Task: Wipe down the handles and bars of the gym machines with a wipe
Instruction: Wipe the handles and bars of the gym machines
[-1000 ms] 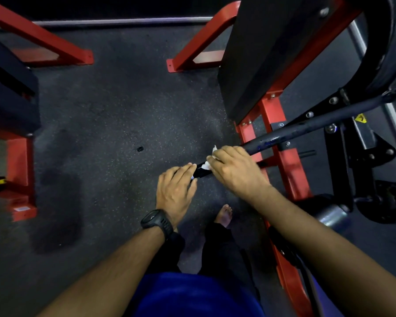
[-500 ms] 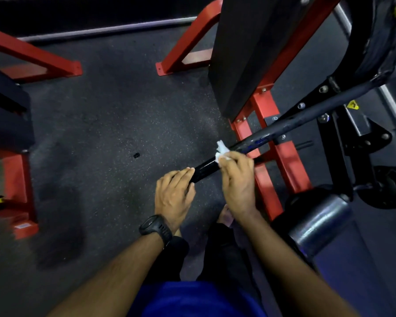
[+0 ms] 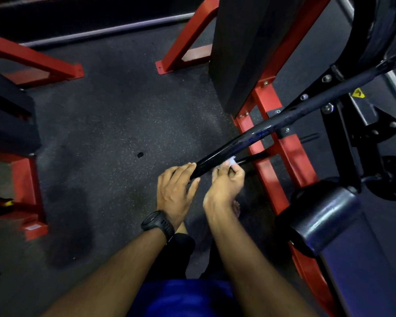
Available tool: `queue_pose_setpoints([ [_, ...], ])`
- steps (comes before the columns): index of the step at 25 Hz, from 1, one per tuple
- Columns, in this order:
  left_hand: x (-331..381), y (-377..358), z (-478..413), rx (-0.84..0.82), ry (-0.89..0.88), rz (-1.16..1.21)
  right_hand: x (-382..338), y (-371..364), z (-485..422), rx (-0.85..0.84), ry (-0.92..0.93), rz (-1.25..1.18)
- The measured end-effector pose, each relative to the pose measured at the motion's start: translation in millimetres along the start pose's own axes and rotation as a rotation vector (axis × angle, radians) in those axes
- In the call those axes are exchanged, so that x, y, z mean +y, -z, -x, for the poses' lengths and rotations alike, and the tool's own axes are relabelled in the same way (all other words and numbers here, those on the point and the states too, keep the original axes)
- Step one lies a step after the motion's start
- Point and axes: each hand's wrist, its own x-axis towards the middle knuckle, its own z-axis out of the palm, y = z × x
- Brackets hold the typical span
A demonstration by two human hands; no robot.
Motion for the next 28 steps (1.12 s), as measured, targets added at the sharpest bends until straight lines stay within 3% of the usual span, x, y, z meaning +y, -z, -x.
queue_pose_setpoints([
  [6,1.0,2.3,-5.1,0.025,-0.007,-0.003,-15.4,-5.8,0.0,-0.019,-0.090,-0.077],
  [10,4.7,3.2,-9.0,0.045,0.044,0.029,-19.5,-3.5,10.5,-0.099,-0.243,-0.102],
  [13,7.3,5.9,-13.3,0.067,0.049,0.020,-30.1,-14.3,4.3,-0.043,-0.156,-0.162],
  [15,7.0,9.7,-16.3,0.084,0.046,0.008,-34.7,-20.3,1.9,-0.022,0.091,-0.016],
  [17,7.5,11.5,-21.1,0.094,0.047,-0.002,-33.5,-16.3,1.2,-0.084,0.571,0.366],
  [19,7.4,11.6,-26.1,0.110,0.057,-0.010,-37.0,-2.4,-16.9,-0.351,1.048,0.751],
  [21,6.4,10.8,-29.9,0.122,0.072,-0.025,-60.2,5.3,-52.5,-0.622,1.412,1.037],
  [23,5.5,8.1,-34.3,0.114,0.085,-0.037,-85.4,0.3,-81.1,-0.630,1.547,1.157],
  [25,6.2,5.4,-37.3,0.112,0.098,-0.037,-90.6,-12.8,-76.2,-0.496,1.453,1.207],
  [26,6.7,4.1,-38.4,0.115,0.101,-0.040,-86.3,-18.1,-67.3,-0.530,1.479,1.266],
  [28,8.2,2.0,-41.6,0.116,0.081,-0.053,-83.9,-16.6,-66.7,-0.782,1.678,1.449],
])
